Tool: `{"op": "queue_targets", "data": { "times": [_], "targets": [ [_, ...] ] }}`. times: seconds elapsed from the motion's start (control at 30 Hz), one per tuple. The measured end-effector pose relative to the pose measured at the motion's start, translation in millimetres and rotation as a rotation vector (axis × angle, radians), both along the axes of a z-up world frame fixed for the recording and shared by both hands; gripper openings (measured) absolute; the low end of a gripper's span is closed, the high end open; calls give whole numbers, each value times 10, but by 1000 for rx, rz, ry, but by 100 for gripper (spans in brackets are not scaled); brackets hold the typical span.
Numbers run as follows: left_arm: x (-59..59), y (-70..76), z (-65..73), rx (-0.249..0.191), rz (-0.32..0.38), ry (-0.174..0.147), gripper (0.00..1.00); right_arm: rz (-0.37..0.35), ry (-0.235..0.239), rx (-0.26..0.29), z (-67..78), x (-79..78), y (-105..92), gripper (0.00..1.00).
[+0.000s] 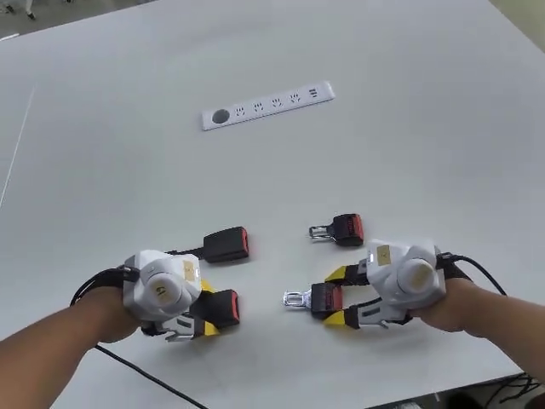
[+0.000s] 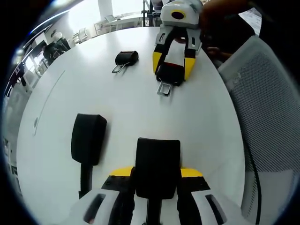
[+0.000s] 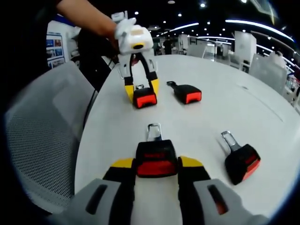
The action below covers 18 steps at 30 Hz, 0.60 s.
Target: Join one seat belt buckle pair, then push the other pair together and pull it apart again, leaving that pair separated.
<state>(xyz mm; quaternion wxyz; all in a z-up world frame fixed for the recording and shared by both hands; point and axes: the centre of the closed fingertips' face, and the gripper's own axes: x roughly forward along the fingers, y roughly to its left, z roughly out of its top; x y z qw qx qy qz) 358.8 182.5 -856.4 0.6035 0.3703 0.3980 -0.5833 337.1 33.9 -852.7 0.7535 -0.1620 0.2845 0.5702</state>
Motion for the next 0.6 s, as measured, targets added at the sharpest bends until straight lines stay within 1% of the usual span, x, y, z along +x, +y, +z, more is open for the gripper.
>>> {"op": "queue_targets", "data": {
  "times": [0.2,0.27,0.43,0.57,0.6],
  "targets": [
    [1,7,0,4,-11,0,36,7,7,14,-7,10,160,35],
    [1,7,1,4,-13,1,36,17,2,20,2,16,227,35],
    [0,10,2,8,-21,1,36,25,11,30,5,31,353,35],
    [-1,18,0,16,-32,-2,36,35,8,41,16,62,504,35],
    [-1,19,0,15,-31,-1,36,34,16,41,11,56,528,35]
  ]
}}
